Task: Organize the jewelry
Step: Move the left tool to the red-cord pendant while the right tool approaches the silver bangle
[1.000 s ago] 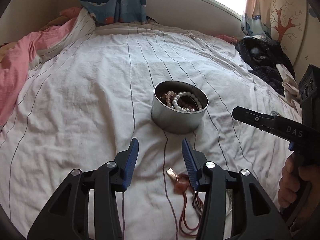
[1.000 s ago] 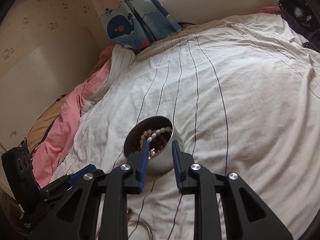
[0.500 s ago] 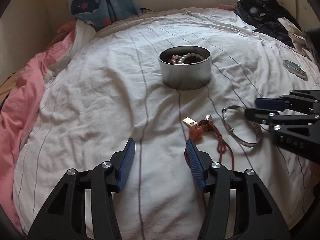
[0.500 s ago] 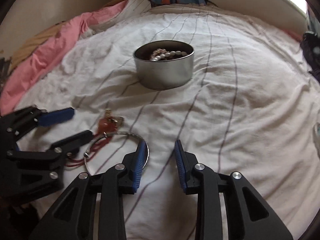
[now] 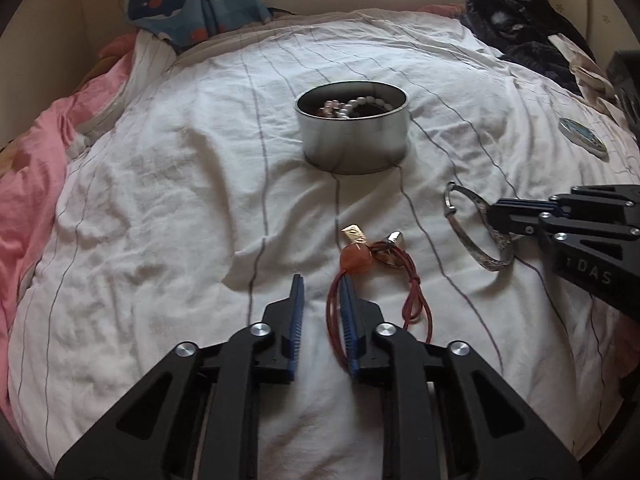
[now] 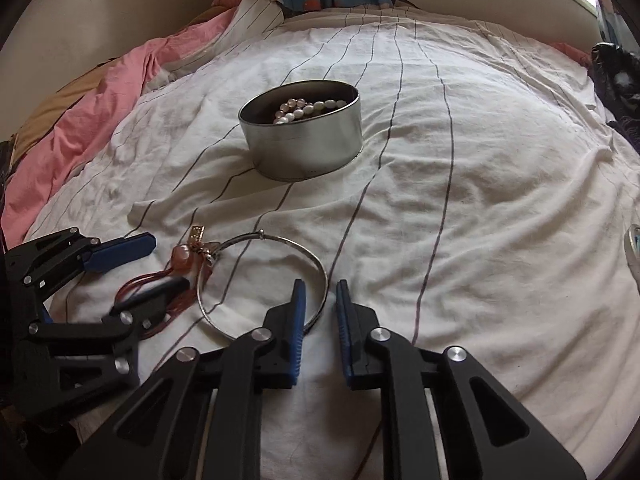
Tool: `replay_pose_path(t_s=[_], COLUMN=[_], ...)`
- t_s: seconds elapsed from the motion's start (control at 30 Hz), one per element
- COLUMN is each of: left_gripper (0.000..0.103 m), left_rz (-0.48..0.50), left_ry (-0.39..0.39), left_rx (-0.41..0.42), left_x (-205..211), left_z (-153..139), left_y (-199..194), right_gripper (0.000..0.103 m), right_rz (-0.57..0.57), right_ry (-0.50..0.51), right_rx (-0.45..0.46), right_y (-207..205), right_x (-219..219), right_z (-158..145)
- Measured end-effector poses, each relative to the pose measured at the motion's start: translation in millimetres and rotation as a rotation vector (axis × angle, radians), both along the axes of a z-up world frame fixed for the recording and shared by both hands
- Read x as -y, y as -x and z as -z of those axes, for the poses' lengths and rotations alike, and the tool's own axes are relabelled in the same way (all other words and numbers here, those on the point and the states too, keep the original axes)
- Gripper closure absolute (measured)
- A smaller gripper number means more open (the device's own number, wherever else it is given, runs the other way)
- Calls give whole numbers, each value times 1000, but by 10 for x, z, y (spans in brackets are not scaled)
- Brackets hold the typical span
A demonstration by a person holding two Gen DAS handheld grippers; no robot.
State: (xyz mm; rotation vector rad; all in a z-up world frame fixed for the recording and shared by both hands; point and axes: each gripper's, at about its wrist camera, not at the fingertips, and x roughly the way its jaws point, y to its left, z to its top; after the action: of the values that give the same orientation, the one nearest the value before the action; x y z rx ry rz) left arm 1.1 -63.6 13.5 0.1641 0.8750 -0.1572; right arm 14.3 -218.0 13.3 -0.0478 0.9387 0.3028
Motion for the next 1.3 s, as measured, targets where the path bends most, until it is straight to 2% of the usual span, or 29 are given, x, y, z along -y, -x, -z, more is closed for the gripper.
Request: replay_pose_path(t_s=[0.13, 0.23, 0.3, 0.33, 0.37, 0.4, 0.43, 0.5, 0.57, 0.73, 0.8, 0.83, 0.87, 0.9, 1.17, 1.3], left_gripper=[87, 47, 47, 56, 77, 85, 86, 86, 86, 86, 85, 81, 79, 78, 73, 72], left_rz=[54, 61, 76, 81, 82, 80, 72, 48, 30, 27, 22, 20, 16, 12, 12, 12], left_ry=[82, 86, 67, 56, 46, 40, 42, 57, 82, 103, 98, 101, 101, 101, 92, 89], left_rx=[19, -1, -18, -11, -11, -8, 1, 39, 61, 33, 14, 2, 4, 8, 7, 6], left_x=[-34, 32, 103, 127, 142, 147, 133, 71, -4, -70, -56, -51, -50, -52, -38, -31], left_z=[-87, -44, 49, 75, 78, 61, 30, -58, -125, -73, 6, 45, 65, 69, 79, 84], left_y=[63, 34, 0, 3, 3, -3, 0, 17, 17, -38, -47, -52, -46, -40, -54, -56], right_gripper=[97, 94, 89, 89, 89, 90, 92, 99, 99, 99, 98, 97, 88, 83, 83, 88], right_rz=[-2, -4, -15, -22, -29, -33, -33, -31, -28, -29, -20, -17, -16, -18, -30, -39], right_ry=[-101, -117, -93, -75, -65, -68, -76, -103, -132, -145, -136, -129, -123, -116, -78, -72], right_rx=[-6, -25, -51, -48, -41, -35, -29, -13, -4, 3, -17, -28, -33, -34, -36, -32], right_y=[-21, -54, -74, -63, -57, -49, -40, -31, -24, -33, -55, -66, -71, -71, -68, -63], right_x=[98, 91, 40, 6, -15, -18, -13, 12, 34, 33, 36, 33, 29, 17, -41, -65], right_z=[-41, -18, 50, 62, 56, 52, 44, 9, -22, -36, 5, 28, 49, 59, 100, 105])
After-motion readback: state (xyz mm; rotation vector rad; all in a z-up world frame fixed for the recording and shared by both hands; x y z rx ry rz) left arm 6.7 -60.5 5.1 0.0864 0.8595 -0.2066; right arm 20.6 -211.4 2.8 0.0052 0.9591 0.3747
